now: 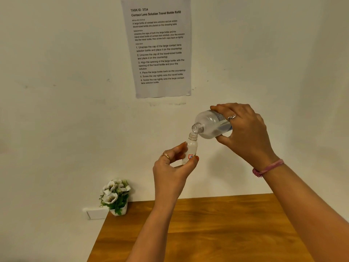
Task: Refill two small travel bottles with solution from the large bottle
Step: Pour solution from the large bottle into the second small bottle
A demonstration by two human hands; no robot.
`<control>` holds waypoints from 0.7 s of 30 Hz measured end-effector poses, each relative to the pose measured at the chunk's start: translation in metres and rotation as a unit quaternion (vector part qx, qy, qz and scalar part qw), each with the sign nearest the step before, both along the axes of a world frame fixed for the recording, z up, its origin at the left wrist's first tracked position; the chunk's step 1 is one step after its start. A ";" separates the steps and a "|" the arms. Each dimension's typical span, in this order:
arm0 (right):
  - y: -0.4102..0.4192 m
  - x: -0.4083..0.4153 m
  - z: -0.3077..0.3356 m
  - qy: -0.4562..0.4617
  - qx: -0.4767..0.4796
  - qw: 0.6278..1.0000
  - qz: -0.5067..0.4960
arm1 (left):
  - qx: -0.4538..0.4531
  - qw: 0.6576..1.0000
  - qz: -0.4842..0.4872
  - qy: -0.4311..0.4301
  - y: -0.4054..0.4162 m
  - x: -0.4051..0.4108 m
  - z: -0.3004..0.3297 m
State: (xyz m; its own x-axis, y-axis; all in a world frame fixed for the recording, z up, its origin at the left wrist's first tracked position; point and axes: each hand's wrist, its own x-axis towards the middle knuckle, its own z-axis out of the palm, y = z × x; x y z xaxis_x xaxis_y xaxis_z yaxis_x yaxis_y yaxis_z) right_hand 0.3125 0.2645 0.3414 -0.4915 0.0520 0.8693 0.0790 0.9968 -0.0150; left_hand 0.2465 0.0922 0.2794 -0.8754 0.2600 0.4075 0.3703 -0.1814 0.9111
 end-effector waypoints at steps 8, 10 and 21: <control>0.003 -0.003 0.002 0.007 0.023 1.000 -0.005 | 0.004 1.000 -0.004 -0.002 0.001 0.000 -0.001; 0.003 -0.004 0.002 0.006 0.028 1.000 -0.008 | 0.005 1.000 -0.004 -0.003 0.002 -0.001 -0.001; 0.002 -0.006 0.006 0.016 0.052 0.998 -0.012 | 0.009 1.000 -0.004 -0.006 0.002 -0.001 0.000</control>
